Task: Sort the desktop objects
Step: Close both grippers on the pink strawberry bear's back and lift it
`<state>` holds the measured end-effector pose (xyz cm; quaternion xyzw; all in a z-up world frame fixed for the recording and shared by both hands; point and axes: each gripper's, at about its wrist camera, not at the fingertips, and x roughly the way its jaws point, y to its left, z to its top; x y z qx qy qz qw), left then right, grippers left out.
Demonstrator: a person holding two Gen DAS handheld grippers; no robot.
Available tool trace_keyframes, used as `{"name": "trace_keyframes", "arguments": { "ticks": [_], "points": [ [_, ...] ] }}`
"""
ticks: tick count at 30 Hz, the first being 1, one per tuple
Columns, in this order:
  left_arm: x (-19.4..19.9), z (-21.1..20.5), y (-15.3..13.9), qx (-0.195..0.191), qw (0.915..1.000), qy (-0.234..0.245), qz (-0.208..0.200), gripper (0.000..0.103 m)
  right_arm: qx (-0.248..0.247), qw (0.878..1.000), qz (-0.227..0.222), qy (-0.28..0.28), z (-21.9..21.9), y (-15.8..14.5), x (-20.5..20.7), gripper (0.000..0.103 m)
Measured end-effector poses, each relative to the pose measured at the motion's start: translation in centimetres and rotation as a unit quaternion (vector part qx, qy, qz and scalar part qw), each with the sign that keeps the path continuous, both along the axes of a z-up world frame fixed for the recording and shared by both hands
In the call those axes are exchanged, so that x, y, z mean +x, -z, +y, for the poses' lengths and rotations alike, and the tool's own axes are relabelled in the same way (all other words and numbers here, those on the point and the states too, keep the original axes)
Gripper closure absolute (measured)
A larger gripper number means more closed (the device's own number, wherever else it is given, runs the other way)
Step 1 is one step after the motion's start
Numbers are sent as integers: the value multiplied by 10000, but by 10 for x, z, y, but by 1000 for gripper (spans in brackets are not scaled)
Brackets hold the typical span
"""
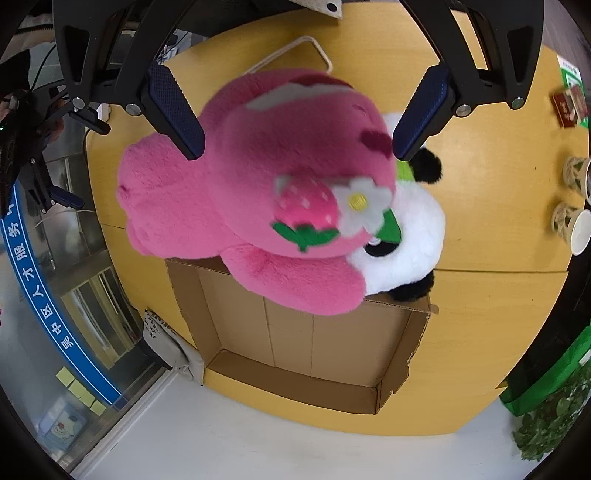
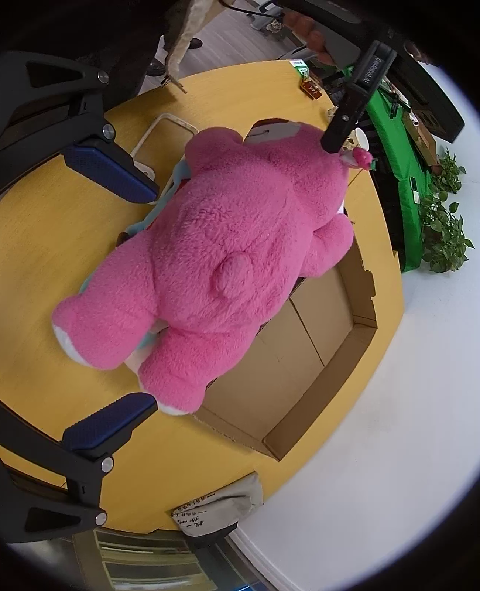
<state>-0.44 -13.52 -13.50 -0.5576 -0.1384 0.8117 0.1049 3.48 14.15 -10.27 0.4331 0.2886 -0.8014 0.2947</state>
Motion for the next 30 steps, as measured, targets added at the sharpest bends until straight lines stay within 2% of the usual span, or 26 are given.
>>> {"name": "trace_keyframes", "arguments": {
  "ticks": [4,8,10,12,13,14,16,17,18,22,26,30],
  "points": [
    [-16,-6,20,151,9996,159,-173,0,283,9993,-26,-235,-9,25,-10,0],
    [-26,-8,33,434,9983,308,-239,0,248,9979,-462,-385,-18,52,-25,2],
    [-31,-8,36,481,9977,388,-262,4,215,9963,-703,-453,-22,66,-33,20],
    [-34,-8,33,476,9974,465,-276,12,126,9952,-887,-401,-23,72,-37,26],
    [-36,-8,31,473,9972,504,-284,15,58,9949,-945,-352,-23,71,-38,35],
    [-38,-8,30,471,9970,543,-291,19,-5,9949,-963,-308,-23,67,-39,38],
    [-42,-8,25,470,9966,607,-299,26,-117,9954,-926,-227,-21,56,-41,52],
    [-44,-10,17,473,9967,610,-267,31,-196,9960,-854,-177,-21,47,-46,54],
    [-47,-11,9,452,9968,630,-189,32,-275,9965,-782,-127,-21,39,-51,56],
    [-65,-16,-29,383,9965,722,169,32,-590,9970,-492,75,-20,5,-71,56],
    [-111,-26,-74,324,9932,893,673,32,-903,9953,-202,276,-18,-29,-91,56],
    [-177,-28,-86,115,9885,1094,1034,32,-895,9953,113,339,-30,-34,-156,56]
  ]
}}
